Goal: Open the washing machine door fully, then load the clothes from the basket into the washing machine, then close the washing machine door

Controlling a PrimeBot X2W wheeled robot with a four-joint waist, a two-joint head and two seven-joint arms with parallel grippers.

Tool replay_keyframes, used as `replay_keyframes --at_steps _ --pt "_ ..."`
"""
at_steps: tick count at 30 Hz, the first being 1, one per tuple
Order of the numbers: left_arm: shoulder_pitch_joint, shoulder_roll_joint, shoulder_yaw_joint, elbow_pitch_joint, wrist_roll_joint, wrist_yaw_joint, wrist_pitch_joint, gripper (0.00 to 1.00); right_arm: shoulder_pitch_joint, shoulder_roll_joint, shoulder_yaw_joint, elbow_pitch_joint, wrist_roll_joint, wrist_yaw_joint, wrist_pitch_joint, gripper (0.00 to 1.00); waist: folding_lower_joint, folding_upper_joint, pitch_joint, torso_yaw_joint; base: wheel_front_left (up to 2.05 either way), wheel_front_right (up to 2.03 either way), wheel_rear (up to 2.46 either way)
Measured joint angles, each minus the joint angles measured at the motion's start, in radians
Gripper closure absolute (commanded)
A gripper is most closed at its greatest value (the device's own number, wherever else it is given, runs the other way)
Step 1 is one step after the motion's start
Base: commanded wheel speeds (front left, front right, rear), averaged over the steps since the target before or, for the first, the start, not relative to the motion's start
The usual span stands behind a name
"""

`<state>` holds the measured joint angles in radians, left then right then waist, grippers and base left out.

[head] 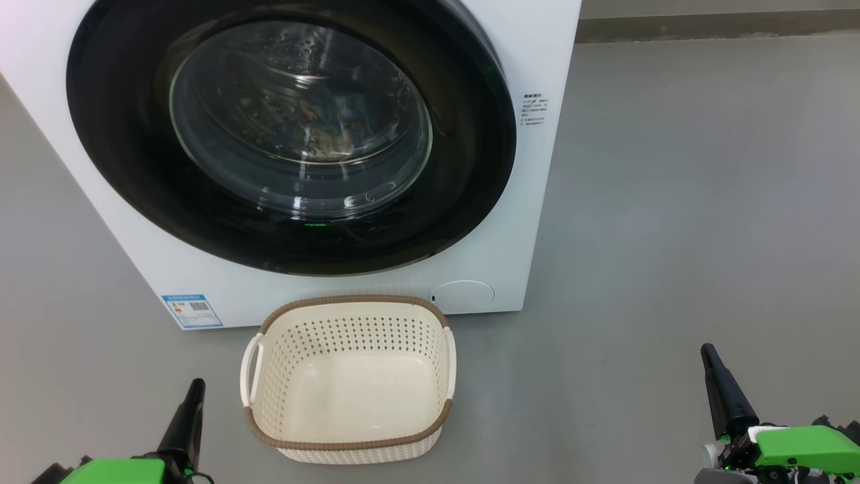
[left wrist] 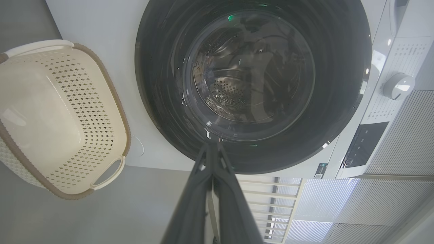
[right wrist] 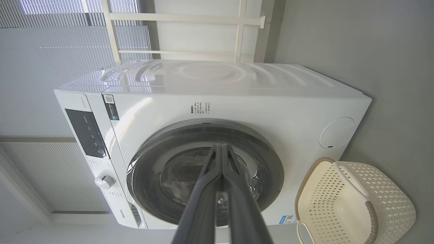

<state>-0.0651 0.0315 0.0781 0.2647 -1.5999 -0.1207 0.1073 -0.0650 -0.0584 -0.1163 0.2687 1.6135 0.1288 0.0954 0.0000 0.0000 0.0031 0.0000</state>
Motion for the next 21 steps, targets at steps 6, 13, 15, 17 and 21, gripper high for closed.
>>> replay_keyframes --at_steps 6,13,15,17,21 --pt "0.000 0.000 0.000 0.000 0.000 0.000 0.000 1.00 0.000 0.001 -0.002 0.000 0.000 0.000 0.000 1.00 0.0000 0.0000 0.000 0.000 0.00 0.00 0.00" --pt "0.000 0.000 0.000 0.000 0.000 0.000 0.000 1.00 0.000 0.001 -0.003 0.000 0.000 0.000 0.000 1.00 0.0000 0.0000 0.000 0.000 0.00 0.00 0.00" --pt "0.000 0.000 0.000 0.000 0.000 0.000 0.000 1.00 0.000 0.001 -0.003 0.000 0.000 0.000 0.000 1.00 0.0000 0.0000 0.000 0.000 0.00 0.00 0.00" --pt "0.000 0.000 0.000 0.000 0.000 0.000 0.000 1.00 0.000 0.002 -0.003 0.000 0.000 0.000 0.000 1.00 0.0000 0.0000 0.000 0.000 0.00 0.00 0.00" --pt "0.000 0.000 0.000 0.000 0.000 0.000 0.000 1.00 0.000 0.002 -0.004 0.000 0.000 0.000 0.001 1.00 0.0000 0.0000 0.000 0.000 0.00 0.00 0.00"
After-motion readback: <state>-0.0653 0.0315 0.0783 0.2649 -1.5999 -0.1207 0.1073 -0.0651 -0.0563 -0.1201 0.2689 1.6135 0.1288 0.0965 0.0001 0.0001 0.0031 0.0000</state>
